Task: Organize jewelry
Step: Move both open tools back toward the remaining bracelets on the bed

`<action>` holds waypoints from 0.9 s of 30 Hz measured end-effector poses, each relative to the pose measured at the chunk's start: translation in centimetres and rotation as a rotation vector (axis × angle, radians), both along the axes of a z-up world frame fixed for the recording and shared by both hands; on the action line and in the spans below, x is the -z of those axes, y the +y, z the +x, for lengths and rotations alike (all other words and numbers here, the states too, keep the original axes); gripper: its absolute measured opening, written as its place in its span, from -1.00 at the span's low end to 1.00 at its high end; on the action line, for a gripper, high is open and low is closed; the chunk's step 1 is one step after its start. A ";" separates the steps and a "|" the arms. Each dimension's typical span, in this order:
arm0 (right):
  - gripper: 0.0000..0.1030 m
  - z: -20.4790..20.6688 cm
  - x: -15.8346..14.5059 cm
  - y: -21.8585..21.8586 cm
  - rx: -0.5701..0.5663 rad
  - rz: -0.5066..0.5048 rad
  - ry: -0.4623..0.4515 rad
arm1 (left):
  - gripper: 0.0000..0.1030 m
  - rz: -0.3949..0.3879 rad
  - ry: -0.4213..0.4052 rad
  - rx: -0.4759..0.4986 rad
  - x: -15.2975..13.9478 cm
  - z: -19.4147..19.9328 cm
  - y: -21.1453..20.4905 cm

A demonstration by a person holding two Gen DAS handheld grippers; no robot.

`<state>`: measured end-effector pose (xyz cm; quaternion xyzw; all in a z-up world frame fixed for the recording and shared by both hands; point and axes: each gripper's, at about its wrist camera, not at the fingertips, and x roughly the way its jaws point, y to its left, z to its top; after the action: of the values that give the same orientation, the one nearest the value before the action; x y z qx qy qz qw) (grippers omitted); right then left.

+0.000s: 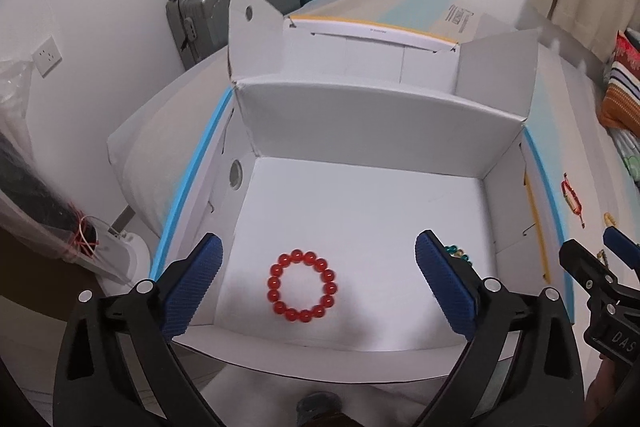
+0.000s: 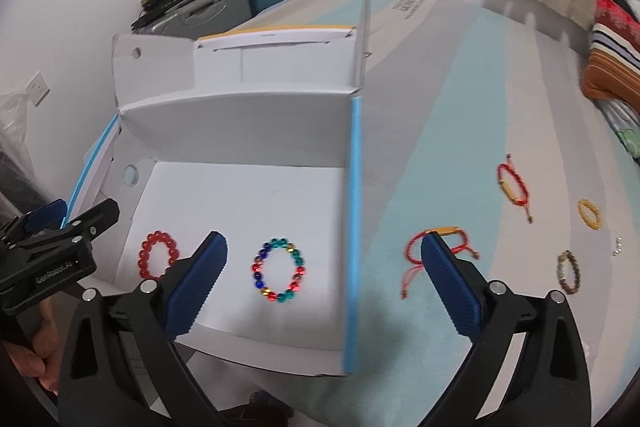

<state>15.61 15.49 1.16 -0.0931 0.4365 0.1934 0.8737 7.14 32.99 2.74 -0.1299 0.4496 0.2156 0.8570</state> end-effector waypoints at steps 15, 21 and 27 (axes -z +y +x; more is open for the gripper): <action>0.82 0.8 -2.1 -9.1 0.144 -0.051 -0.058 | 0.88 0.010 -0.021 0.129 -2.1 2.6 -9.4; 0.83 1.2 -2.9 -13.4 0.213 -0.072 -0.072 | 0.89 0.002 -0.035 0.184 -3.0 3.7 -13.4; 0.83 1.3 -3.5 -17.3 0.257 -0.071 -0.075 | 0.89 -0.006 -0.044 0.234 -3.5 4.9 -17.0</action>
<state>16.95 -1.83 4.71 -0.0746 0.4185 0.0607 0.9031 12.04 15.99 6.22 -0.0838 0.4432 0.1097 0.8857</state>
